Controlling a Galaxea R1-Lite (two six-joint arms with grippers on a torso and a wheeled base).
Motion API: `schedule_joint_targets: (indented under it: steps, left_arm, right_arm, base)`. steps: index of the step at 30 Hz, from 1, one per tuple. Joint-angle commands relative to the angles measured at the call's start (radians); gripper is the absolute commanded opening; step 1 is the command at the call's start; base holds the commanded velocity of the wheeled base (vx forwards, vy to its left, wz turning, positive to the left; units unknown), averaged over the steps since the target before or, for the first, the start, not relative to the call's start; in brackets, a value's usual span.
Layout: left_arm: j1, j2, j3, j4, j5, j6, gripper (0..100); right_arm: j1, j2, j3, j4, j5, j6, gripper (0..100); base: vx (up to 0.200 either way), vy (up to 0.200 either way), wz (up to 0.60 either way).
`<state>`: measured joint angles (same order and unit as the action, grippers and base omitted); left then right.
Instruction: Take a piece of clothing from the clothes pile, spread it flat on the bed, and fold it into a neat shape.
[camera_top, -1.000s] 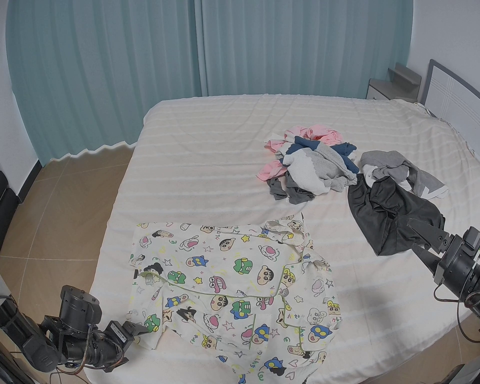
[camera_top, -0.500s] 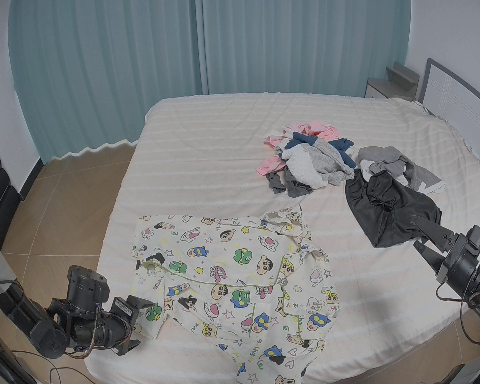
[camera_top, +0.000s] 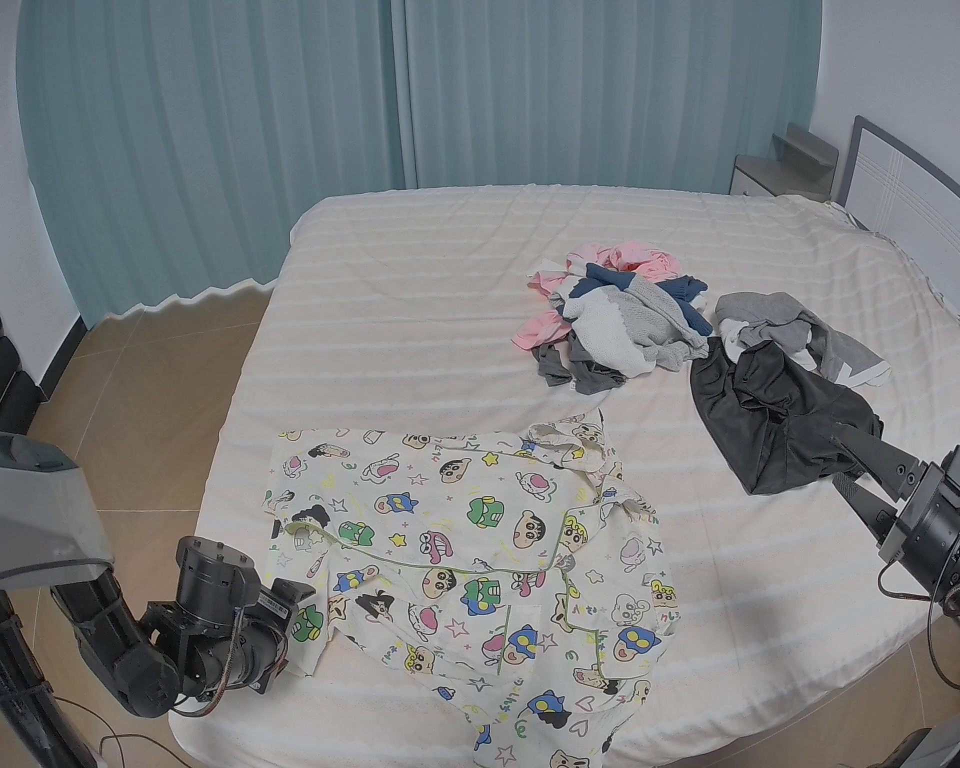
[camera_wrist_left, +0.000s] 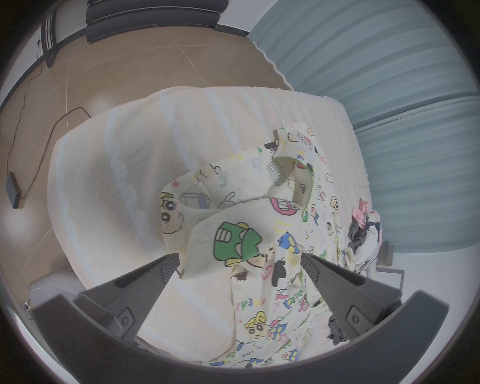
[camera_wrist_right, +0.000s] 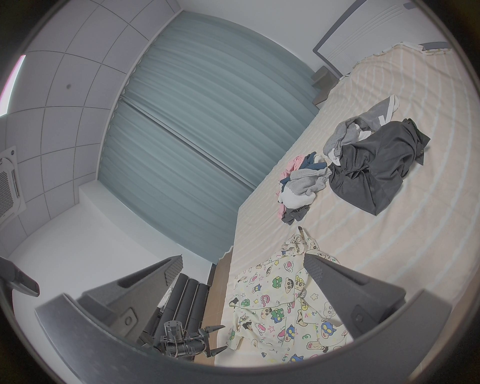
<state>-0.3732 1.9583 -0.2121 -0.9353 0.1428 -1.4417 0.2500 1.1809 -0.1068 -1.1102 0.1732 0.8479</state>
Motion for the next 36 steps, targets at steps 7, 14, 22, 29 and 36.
schedule_joint_targets:
  steps: [7, 14, 22, 29, 36]
  left_arm:
    - [-0.01, 0.048, 0.013, -0.008, 0.004, 0.0, 100]
    - [-0.015, 0.071, -0.023, -0.008, 0.012, 0.004, 100]
    - [-0.024, 0.122, -0.058, -0.013, 0.075, 0.006, 100]
    - [-0.023, 0.128, -0.085, -0.013, 0.077, 0.006, 100]
    - [-0.024, 0.146, -0.092, -0.034, 0.112, 0.004, 100]
  right_arm:
    - [0.0, 0.0, -0.001, 0.0, 0.0, 0.0, 100]
    - [-0.001, -0.003, -0.001, 0.0, 0.0, 0.0, 100]
    - [-0.003, -0.003, -0.002, -0.002, 0.0, 0.0, 100]
    - [-0.008, -0.004, -0.002, -0.003, 0.002, 0.0, 100]
    - [-0.008, -0.006, -0.002, -0.005, 0.006, 0.0, 100]
  base:
    - [0.0, 0.0, 0.0]
    - [0.0, 0.0, 0.0]
    - [0.0, 0.0, 0.0]
    - [0.0, 0.0, 0.0]
    - [0.0, 0.0, 0.0]
